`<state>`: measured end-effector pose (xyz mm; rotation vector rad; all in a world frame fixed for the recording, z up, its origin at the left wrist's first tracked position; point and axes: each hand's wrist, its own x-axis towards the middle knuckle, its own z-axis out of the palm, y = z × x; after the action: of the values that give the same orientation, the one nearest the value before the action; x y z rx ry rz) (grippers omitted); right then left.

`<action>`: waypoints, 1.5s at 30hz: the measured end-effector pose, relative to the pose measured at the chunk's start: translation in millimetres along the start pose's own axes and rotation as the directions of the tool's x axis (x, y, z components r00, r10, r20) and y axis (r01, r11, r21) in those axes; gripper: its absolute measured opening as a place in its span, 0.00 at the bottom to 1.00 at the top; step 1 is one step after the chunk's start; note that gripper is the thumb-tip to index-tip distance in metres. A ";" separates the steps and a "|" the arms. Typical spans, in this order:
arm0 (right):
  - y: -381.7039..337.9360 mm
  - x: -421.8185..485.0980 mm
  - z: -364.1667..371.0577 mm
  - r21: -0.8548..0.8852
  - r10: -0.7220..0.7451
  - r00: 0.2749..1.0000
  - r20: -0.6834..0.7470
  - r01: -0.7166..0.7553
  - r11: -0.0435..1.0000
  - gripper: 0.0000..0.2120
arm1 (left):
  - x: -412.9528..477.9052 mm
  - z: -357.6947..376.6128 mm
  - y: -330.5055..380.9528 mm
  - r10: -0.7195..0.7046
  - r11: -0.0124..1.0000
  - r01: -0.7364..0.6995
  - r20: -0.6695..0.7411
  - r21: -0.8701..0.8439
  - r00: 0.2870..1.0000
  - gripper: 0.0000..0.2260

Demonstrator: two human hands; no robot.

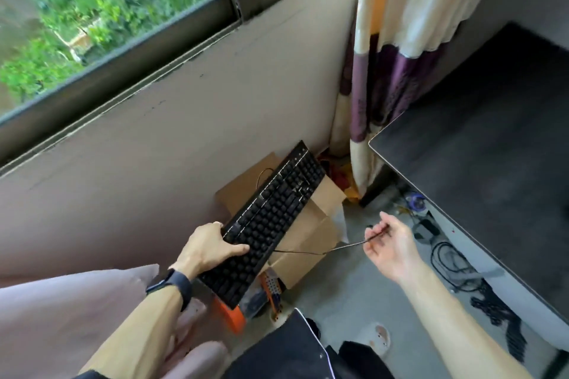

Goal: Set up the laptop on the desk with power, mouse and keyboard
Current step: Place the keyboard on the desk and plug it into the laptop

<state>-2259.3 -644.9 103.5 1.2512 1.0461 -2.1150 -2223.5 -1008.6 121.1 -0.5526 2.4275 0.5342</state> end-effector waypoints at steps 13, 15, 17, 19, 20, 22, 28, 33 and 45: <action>-142.1 -89.2 -159.6 -0.519 -0.147 0.984 0.105 0.180 0.836 0.35 | -93.9 23.4 255.3 0.427 0.904 -0.428 0.023 0.028 0.904 0.18; -149.7 -89.7 -191.0 -0.346 -0.126 0.984 0.127 0.163 0.924 0.36 | -106.8 40.3 298.5 0.498 0.861 -0.505 0.097 0.060 0.862 0.20; -148.8 -88.0 -216.7 -0.081 -0.106 0.984 0.147 0.118 0.990 0.30 | -112.1 55.4 332.6 0.535 0.830 -0.551 0.160 0.083 0.830 0.22; -146.0 -89.1 -243.3 0.140 -0.122 0.982 0.141 0.102 0.985 0.21 | -113.8 68.7 364.8 0.559 0.802 -0.588 0.213 0.104 0.801 0.22; -144.9 -90.7 -257.5 0.203 -0.149 0.982 0.119 0.123 0.971 0.19 | -116.2 74.6 382.1 0.583 0.779 -0.617 0.235 0.112 0.778 0.24; -143.8 -97.4 -279.1 0.276 -0.200 0.979 0.035 0.183 0.944 0.17 | -120.9 85.3 413.6 0.620 0.730 -0.668 0.272 0.141 0.736 0.25; -154.4 -109.5 -324.3 0.483 -0.218 0.926 -0.308 0.349 0.803 0.15 | -124.7 112.1 479.2 0.796 0.589 -0.768 -0.022 0.252 0.604 0.25; -157.5 -114.8 -337.0 0.652 -0.131 0.911 -0.392 0.375 0.659 0.16 | -98.1 163.7 463.6 0.098 0.622 -0.183 -0.157 -0.761 0.983 0.21; -177.9 -113.2 -300.3 0.741 -0.100 0.881 -0.463 0.446 0.501 0.18 | -174.5 246.8 526.9 0.431 0.752 0.069 0.568 -0.655 0.702 0.18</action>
<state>-2173.7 -296.7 181.0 2.1021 0.2729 -2.8706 -2243.8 -403.8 172.9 -0.2572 1.5197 1.4185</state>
